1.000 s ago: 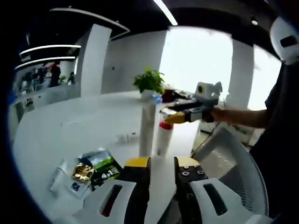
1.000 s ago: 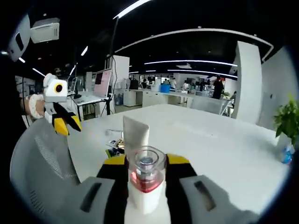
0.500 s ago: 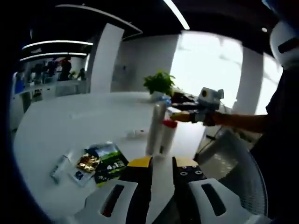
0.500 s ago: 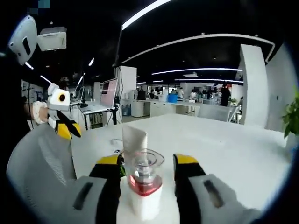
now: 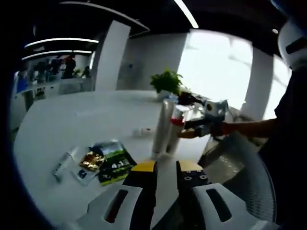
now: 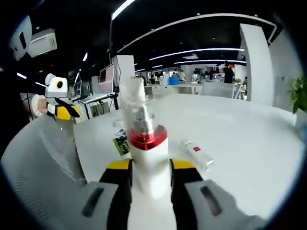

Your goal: Arrange the skincare products in the storage area until every visible bottle or jar stands upright without overlapping.

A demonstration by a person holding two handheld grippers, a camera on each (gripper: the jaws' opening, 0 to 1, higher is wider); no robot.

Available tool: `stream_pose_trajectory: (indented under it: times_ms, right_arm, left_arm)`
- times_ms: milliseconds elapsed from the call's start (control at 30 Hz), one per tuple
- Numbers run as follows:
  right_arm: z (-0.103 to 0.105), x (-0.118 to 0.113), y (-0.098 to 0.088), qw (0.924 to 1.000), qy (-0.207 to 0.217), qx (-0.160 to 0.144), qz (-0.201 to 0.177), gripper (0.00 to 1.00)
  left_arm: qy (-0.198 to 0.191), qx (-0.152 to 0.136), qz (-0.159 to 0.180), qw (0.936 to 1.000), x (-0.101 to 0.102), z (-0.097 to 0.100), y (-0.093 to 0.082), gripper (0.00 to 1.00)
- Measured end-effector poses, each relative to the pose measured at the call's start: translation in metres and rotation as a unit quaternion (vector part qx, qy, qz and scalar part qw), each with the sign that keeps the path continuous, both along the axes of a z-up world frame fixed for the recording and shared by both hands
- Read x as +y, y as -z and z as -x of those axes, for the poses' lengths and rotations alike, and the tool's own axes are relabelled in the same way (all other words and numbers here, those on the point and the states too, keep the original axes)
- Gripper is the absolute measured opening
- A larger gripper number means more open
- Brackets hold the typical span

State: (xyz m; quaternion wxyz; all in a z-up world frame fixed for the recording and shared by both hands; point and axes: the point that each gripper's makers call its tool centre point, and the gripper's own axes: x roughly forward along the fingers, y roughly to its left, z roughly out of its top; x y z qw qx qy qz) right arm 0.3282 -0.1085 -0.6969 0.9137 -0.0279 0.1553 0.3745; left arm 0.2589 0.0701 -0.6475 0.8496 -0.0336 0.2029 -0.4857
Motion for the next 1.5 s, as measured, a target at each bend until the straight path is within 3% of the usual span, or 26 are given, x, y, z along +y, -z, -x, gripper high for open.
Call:
stream_pose_trajectory:
  times_ms: [467,800,867,1033,1133,1233,1333,1367,1433,1500]
  right_arm:
    - [-0.007,-0.005,0.0,0.9997,-0.02,0.002,-0.016,0.26]
    - [-0.006,-0.009,-0.005,0.9997,-0.022,-0.003,-0.005,0.23]
    - [-0.006,-0.015,-0.006,0.9999,-0.009,0.005,-0.001,0.26]
    - [-0.008,-0.025,-0.039,0.9991,0.034,-0.02,-0.013,0.4]
    - [-0.003,-0.012,-0.061,0.9968,0.051,-0.035,-0.05,0.45]
    - [0.001,0.001,-0.065,0.9972,0.042,-0.046,-0.041,0.46]
    - [-0.007,0.004,-0.07,0.9966,0.044,-0.06,-0.034,0.45]
    - [-0.013,0.004,-0.071,0.9968,0.042,-0.052,-0.044,0.45]
    - [-0.019,0.003,-0.07,0.9969,0.045,-0.044,-0.047,0.46]
    - [-0.025,0.002,-0.071,0.9964,0.06,-0.054,-0.028,0.43]
  left_arm:
    - [-0.003,0.012,0.007,0.9999,0.002,-0.002,0.003,0.11]
    - [0.0,0.017,0.006,0.9998,0.002,-0.001,0.004,0.11]
    - [0.008,0.017,0.002,0.9998,0.0,0.0,0.004,0.13]
    - [-0.001,-0.008,-0.008,0.9999,-0.005,-0.011,-0.004,0.2]
    - [-0.003,-0.038,-0.005,0.9992,-0.022,-0.03,-0.014,0.23]
    - [0.021,-0.062,-0.02,0.9977,-0.044,-0.045,-0.014,0.25]
    - [0.063,-0.073,-0.022,0.995,-0.071,-0.057,-0.016,0.25]
    - [0.081,-0.081,-0.021,0.9932,-0.083,-0.061,-0.017,0.27]
    - [0.081,-0.085,-0.03,0.9927,-0.093,-0.071,-0.015,0.28]
    - [0.064,-0.115,-0.048,0.9901,-0.102,-0.088,-0.013,0.32]
